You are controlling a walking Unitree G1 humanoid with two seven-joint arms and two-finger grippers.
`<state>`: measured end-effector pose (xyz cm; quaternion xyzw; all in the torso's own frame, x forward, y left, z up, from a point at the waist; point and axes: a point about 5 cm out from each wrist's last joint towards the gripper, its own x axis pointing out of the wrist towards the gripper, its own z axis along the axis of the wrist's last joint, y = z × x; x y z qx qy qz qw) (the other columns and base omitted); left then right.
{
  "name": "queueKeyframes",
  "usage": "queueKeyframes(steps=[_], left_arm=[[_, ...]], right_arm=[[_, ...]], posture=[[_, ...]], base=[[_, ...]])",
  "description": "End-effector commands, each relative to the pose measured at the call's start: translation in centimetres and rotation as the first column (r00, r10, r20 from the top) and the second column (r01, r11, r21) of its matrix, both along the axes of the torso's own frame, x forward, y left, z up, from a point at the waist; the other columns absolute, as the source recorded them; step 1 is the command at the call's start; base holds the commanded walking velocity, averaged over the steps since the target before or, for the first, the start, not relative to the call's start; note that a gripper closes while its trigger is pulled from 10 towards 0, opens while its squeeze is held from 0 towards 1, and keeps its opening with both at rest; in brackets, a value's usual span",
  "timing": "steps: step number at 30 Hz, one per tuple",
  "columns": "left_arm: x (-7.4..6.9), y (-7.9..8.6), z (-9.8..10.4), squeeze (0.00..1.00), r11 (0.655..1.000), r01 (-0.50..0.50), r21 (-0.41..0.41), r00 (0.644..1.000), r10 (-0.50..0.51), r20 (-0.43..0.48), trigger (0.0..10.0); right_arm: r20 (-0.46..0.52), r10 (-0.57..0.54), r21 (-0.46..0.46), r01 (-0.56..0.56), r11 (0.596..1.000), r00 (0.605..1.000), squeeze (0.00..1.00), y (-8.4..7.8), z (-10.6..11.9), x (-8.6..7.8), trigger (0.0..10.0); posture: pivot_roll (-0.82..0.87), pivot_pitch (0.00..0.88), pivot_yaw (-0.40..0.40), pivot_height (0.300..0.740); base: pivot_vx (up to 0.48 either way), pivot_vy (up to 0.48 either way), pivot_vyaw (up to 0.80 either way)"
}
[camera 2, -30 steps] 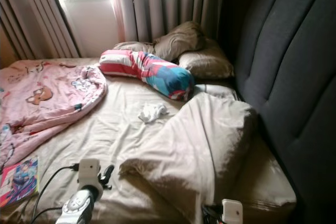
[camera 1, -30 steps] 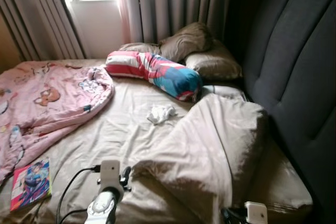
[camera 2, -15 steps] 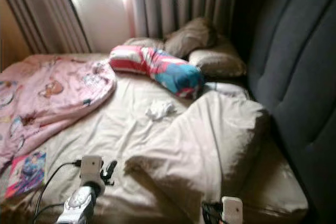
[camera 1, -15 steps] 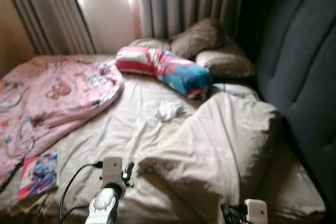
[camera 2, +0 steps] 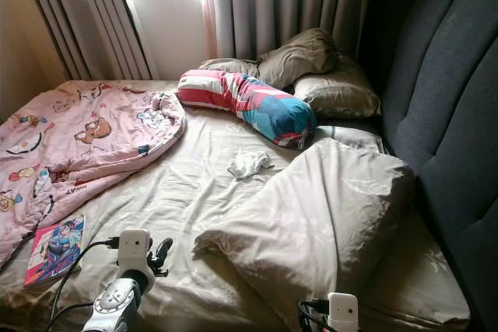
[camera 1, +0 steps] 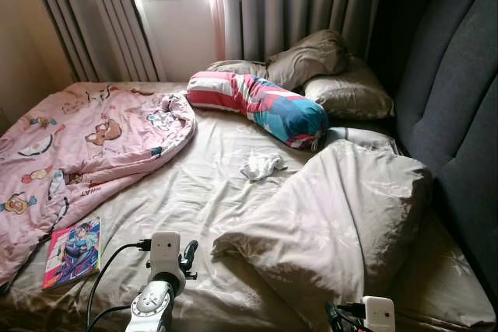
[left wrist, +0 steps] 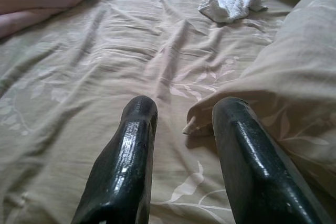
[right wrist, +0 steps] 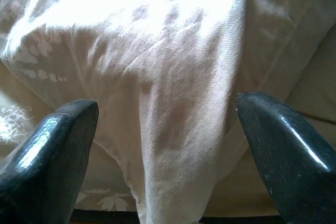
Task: Clean up the room
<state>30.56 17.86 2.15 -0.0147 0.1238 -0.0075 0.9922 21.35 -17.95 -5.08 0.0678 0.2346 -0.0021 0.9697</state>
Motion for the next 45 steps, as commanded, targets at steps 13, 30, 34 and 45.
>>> queueKeyframes(steps=[13, 30, 34, 45], left_arm=[[0.2, 0.0, 0.2, 0.0, 1.0, 0.017, 0.0, 1.0, -0.017, 0.008, 10.0], [0.1, 0.4, 0.0, 0.0, 1.0, -0.002, 0.002, 1.0, 0.002, -0.005, 10.0], [-0.2, 0.5, -0.2, 0.0, 1.0, -0.005, 0.005, 1.0, 0.005, -0.015, 10.0], [-0.6, 0.3, -0.8, 0.0, 1.0, 0.004, 0.015, 0.999, -0.003, -0.04, 10.0]], right_arm=[[0.15, -0.003, -0.02, 0.006, 1.0, 0.989, 0.0, 0.3, 5.3, 7.7, 10.0], [0.058, -0.081, -0.068, 0.085, 0.994, 0.995, 0.0, -1.0, 4.3, 6.8, 10.0], [0.064, -0.128, -0.071, 0.133, 0.989, 0.99, 0.0, -1.3, 4.2, 6.5, 10.0], [0.02, -0.131, -0.055, 0.132, 0.99, 0.991, 1.0, -1.2, 2.4, 4.2, 10.0]], posture=[[-0.09, 0.0, 0.039, 0.646], [-0.08, 0.0, 0.026, 0.646], [-0.09, 0.0, 0.027, 0.646], [-0.09, 0.0, 0.027, 0.646]], base=[[0.292, 0.0, 0.0], [0.086, 0.0, 0.0], [0.0, 0.0, 0.0], [0.0, 0.0, 0.0]])
